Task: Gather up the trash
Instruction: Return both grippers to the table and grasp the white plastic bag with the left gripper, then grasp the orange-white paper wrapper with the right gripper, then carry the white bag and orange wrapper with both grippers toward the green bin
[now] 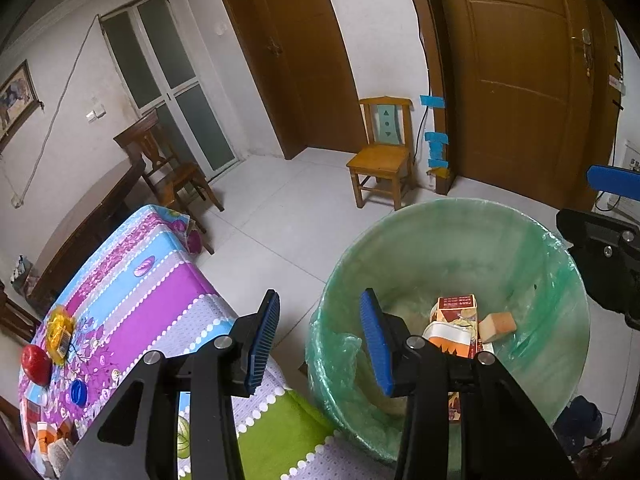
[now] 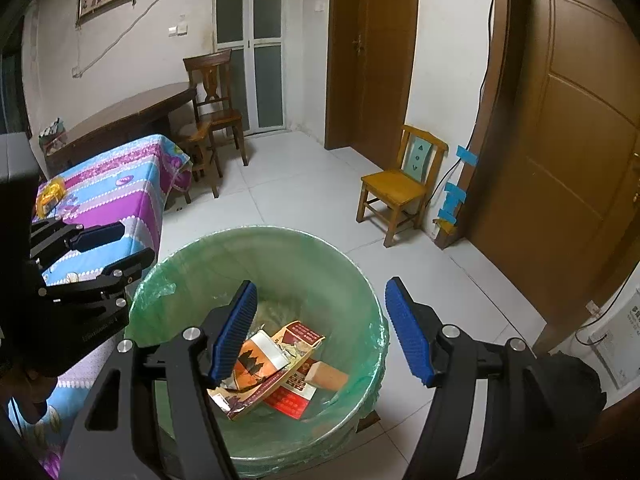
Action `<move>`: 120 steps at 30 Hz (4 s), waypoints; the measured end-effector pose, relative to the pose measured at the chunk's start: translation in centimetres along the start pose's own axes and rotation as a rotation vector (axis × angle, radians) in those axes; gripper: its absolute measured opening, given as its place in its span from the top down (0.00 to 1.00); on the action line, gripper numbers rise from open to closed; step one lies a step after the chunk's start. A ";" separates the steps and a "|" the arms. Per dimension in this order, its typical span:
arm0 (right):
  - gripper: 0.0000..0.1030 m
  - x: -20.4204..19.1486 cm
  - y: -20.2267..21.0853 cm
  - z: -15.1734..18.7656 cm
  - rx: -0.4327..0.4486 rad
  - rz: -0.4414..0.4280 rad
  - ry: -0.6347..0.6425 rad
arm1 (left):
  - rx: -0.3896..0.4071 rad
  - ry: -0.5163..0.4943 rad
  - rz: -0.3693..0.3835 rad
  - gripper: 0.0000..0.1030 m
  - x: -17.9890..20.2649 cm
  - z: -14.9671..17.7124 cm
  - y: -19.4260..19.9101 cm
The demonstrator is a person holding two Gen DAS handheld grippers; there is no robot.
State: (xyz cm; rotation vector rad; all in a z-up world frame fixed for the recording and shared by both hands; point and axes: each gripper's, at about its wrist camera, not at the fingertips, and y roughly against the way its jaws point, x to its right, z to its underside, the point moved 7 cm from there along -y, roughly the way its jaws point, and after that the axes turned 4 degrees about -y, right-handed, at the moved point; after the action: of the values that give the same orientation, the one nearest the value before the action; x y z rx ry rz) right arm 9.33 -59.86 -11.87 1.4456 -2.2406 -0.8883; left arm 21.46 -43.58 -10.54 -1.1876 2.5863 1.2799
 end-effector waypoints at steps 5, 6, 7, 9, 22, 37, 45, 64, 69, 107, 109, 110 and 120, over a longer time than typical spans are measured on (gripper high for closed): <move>0.38 -0.5 0.9 -0.2 0.036 -0.010 -0.007 | 0.014 0.008 -0.024 0.57 -0.4 0.2 1.2; 0.38 -0.7 1.1 -0.2 0.045 -0.009 -0.008 | 0.015 0.011 -0.029 0.57 -0.5 0.2 1.5; 0.38 -0.8 1.3 -0.3 0.052 -0.007 -0.009 | 0.017 0.012 -0.033 0.57 -0.6 0.3 1.7; 0.38 -1.2 1.9 -0.4 0.071 -0.006 -0.009 | 0.025 0.012 -0.047 0.57 -1.0 0.6 2.4; 0.38 -6.3 6.6 -0.5 0.268 -0.067 -0.016 | 0.056 0.158 -0.125 0.48 -7.7 7.9 9.1; 0.38 -27.5 4.5 4.0 0.098 -0.449 0.208 | -0.002 0.675 -0.308 0.39 -26.9 26.7 19.5; 0.31 -36.4 5.6 8.2 -0.024 -0.602 0.343 | -0.008 0.965 -0.322 0.29 -38.4 35.7 23.7; 0.31 -38.4 6.4 8.3 -0.026 -0.631 0.392 | -0.211 0.813 -0.192 0.55 -41.7 36.0 16.0; 0.31 -41.2 8.5 6.9 0.059 -0.679 0.490 | -0.107 0.774 -0.249 0.55 -39.5 37.5 22.7; 0.90 -38.8 11.4 4.5 0.014 -0.793 0.338 | 0.061 0.636 -0.333 0.55 -29.8 29.5 27.3; 0.90 -37.0 11.2 5.0 0.031 -0.748 0.314 | 0.057 0.611 -0.328 0.55 -28.5 28.3 26.3; 0.90 -36.4 11.1 5.1 0.035 -0.728 0.305 | 0.054 0.598 -0.329 0.55 -28.0 27.7 25.9; 0.90 -28.7 10.2 4.2 0.086 -0.615 0.182 | 0.060 0.471 -0.297 0.55 -22.5 21.2 21.9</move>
State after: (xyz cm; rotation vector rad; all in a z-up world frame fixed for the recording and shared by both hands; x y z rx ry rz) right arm 12.18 -29.74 -6.73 2.2137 -1.7352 -0.7833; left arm 17.23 -6.86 -2.48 -1.9709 2.5564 0.9467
